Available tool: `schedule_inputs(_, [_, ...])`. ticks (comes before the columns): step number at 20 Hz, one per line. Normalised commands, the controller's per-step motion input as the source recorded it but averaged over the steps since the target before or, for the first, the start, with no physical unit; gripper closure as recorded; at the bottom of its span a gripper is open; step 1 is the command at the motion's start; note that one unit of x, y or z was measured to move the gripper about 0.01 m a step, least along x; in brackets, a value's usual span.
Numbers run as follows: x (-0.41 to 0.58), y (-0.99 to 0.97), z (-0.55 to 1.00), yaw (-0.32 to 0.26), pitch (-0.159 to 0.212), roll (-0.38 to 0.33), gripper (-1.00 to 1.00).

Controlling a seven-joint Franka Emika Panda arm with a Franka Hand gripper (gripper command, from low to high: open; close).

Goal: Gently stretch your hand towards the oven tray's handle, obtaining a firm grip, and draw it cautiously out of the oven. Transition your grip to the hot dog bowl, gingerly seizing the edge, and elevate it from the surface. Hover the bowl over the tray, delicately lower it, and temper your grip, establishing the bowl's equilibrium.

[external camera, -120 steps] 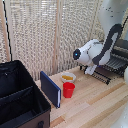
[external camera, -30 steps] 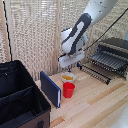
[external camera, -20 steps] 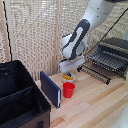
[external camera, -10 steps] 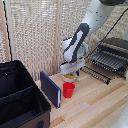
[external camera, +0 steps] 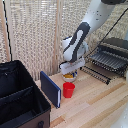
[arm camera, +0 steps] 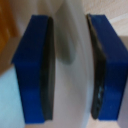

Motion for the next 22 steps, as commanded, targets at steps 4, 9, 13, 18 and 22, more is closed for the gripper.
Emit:
schedule_inputs(4, [0.010, 0.05, 0.56, -0.128, -0.068, 0.036, 1.00])
schedule_inputs(9, [0.055, 0.04, 0.48, -0.143, -0.064, 0.063, 1.00])
schedule_inputs(13, [0.124, 0.04, 0.49, -0.175, -0.067, 0.090, 1.00])
schedule_inputs(18, [0.130, 0.16, 0.63, -0.241, -0.081, 0.001, 1.00])
schedule_inputs(22, [0.032, 0.07, 0.82, -0.293, -0.045, -0.032, 1.00])
